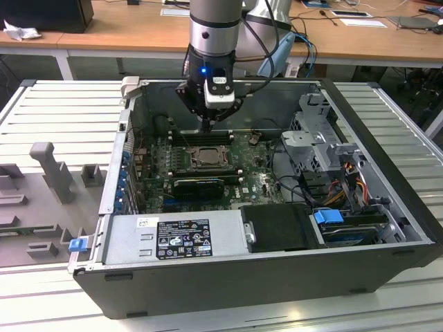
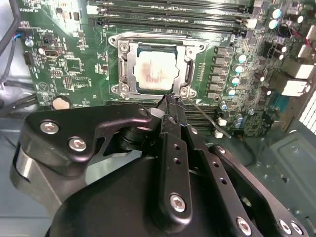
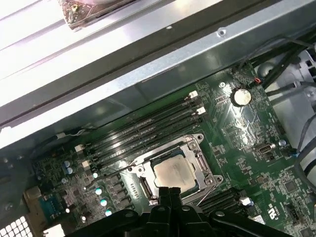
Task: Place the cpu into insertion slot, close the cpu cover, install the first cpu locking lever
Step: 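Close the cpu cover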
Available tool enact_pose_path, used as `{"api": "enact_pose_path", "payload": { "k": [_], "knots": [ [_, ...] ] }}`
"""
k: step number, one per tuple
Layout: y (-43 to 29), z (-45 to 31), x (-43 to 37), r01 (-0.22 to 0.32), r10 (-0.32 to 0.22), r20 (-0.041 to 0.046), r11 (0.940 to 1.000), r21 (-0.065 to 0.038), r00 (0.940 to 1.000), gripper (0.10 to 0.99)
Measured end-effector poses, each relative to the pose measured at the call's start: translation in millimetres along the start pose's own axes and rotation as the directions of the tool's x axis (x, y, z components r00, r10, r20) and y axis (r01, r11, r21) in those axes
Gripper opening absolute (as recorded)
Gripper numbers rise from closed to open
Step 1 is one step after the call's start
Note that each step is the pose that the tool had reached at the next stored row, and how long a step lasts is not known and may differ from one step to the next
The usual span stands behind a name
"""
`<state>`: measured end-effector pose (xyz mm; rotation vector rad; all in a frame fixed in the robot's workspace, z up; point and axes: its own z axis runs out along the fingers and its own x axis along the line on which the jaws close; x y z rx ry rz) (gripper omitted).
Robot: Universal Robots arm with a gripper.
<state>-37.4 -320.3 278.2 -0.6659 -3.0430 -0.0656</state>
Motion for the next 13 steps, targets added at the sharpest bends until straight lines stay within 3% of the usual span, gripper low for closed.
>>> {"api": "enact_pose_path", "payload": {
  "k": [7,13],
  "knots": [
    [0.0,0.0,0.0,0.077,-0.077,-0.0028,0.997,0.002,0.997,0.106],
    [0.0,0.0,0.0,0.147,-0.147,-0.0056,0.9892,0.005,0.9892,0.106]
  ]
}}
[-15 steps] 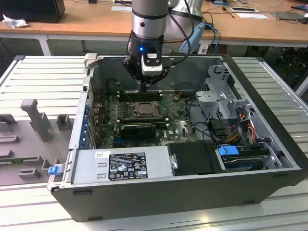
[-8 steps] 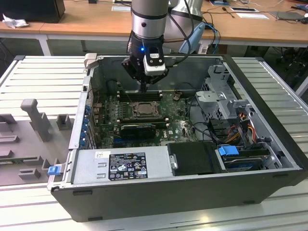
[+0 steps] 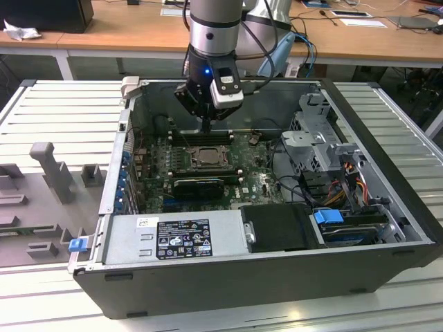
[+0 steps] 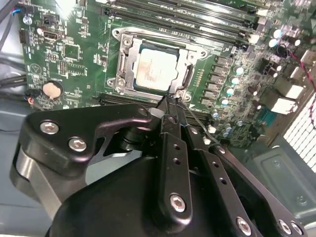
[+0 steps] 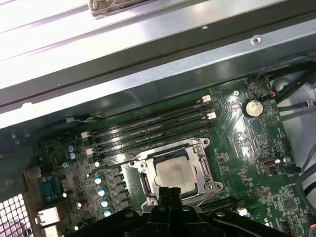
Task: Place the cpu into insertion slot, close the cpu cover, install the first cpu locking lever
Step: 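Close the cpu cover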
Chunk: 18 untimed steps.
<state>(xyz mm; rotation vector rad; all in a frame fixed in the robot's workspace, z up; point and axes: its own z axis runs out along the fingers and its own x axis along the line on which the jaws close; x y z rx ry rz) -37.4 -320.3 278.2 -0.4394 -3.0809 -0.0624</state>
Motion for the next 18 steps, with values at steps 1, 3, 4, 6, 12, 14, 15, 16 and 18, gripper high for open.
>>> {"api": "enact_pose_path", "payload": {
  "k": [1,3,4,6,12,14,15,16,18],
  "knots": [
    [0.0,0.0,0.0,0.018,-0.018,-0.0006,0.9998,0.001,0.9998,0.106],
    [0.0,0.0,0.0,0.037,-0.037,-0.0013,0.9993,0.001,0.9993,0.106],
    [0.0,0.0,0.0,0.05,-0.05,-0.0018,0.9987,0.002,0.9987,0.106],
    [0.0,0.0,0.0,0.079,-0.079,-0.0029,0.9969,0.003,0.9969,0.106],
    [0.0,0.1,0.0,0.245,-0.244,-0.0088,0.9696,0.007,0.9696,0.106],
    [0.0,0.3,-0.1,0.278,-0.277,-0.0074,0.9607,0.008,0.9607,0.106],
    [-0.1,0.6,0.2,0.287,-0.287,-0.0004,0.958,0.008,0.9581,0.106],
    [-0.2,0.8,0.6,0.289,-0.289,0.0094,0.9572,0.008,0.9572,0.106],
    [-0.5,1.3,1.6,0.295,-0.295,0.0235,0.9554,0.008,0.9552,0.106]
  ]
}}
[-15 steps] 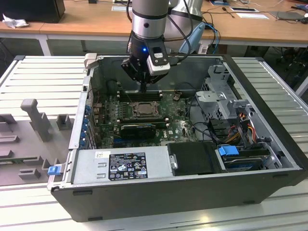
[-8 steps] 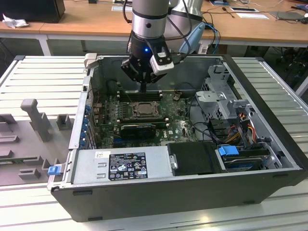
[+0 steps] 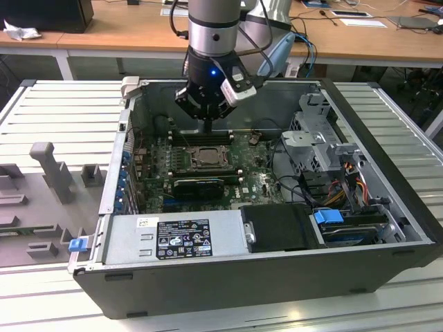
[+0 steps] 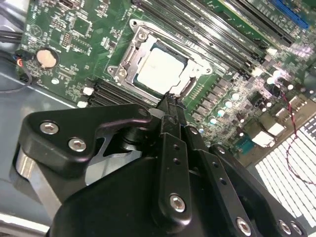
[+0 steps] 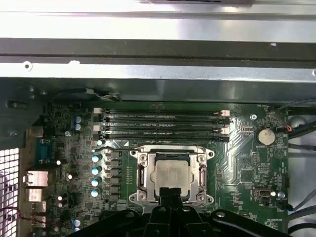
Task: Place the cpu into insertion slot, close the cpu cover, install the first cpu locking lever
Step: 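Close the cpu cover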
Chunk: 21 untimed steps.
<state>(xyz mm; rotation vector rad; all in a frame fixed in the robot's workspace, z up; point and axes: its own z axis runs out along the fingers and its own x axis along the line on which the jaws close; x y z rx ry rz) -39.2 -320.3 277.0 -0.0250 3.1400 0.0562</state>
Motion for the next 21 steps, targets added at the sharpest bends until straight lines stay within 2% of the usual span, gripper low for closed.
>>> {"api": "enact_pose_path", "payload": {
  "k": [11,14,19,21],
  "knots": [
    [0.0,0.3,2.1,0.046,-0.046,-0.0008,0.999,-0.001,0.999,0.106],
    [0.0,0.3,4.7,0.053,-0.053,0.0003,0.9986,-0.002,0.9986,0.106],
    [0.2,1.0,15.3,0.056,-0.056,0.0045,0.9984,-0.007,0.9984,0.106],
    [0.3,1.9,25.6,0.056,-0.056,0.0077,0.9984,-0.009,0.9984,0.106]
  ]
}}
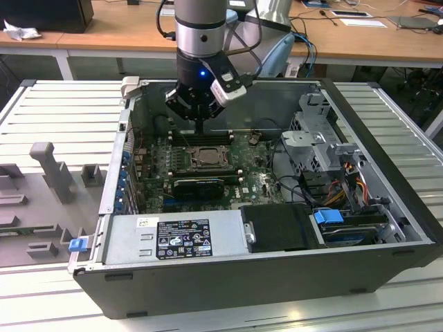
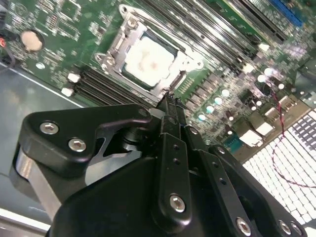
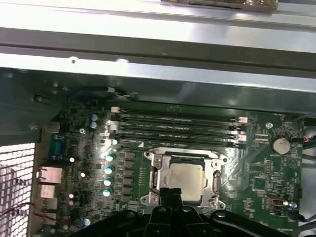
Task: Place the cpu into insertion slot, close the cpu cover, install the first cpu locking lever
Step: 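Close the cpu cover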
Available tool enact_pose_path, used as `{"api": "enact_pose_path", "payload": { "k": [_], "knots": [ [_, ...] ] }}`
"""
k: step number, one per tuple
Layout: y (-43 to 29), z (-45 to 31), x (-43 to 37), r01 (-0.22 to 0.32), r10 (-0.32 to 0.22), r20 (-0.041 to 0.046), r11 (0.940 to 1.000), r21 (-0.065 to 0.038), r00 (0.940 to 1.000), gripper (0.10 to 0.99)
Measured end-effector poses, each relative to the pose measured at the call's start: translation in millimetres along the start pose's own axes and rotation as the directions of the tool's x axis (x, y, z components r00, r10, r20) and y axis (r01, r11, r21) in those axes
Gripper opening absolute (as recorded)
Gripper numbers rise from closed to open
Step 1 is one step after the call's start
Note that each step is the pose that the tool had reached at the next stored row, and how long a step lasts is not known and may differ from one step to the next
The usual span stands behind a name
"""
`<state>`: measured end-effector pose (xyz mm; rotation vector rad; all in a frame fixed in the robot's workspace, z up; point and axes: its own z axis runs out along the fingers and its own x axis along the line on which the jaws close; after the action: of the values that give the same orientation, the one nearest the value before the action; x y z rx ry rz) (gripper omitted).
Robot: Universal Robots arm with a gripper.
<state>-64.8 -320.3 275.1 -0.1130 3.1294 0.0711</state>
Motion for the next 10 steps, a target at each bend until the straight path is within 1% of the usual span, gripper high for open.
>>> {"api": "enact_pose_path", "payload": {
  "k": [2,3,4,7,10],
  "knots": [
    [0.6,0.8,9.5,0.0,0.0,0.0023,1.0,-0.002,1.0,0.106],
    [0.9,1.3,13.1,0.0,0.0,0.003,1.0,-0.002,1.0,0.106],
    [1.3,2.3,18.6,0.0,0.0,0.0038,1.0,-0.004,1.0,0.106],
    [2.6,4.0,28.6,0.0,0.0,0.0043,1.0,-0.006,1.0,0.106],
    [4.1,5.6,36.9,0.0,0.0,0.0044,1.0,-0.008,1.0,0.106]
  ]
}}
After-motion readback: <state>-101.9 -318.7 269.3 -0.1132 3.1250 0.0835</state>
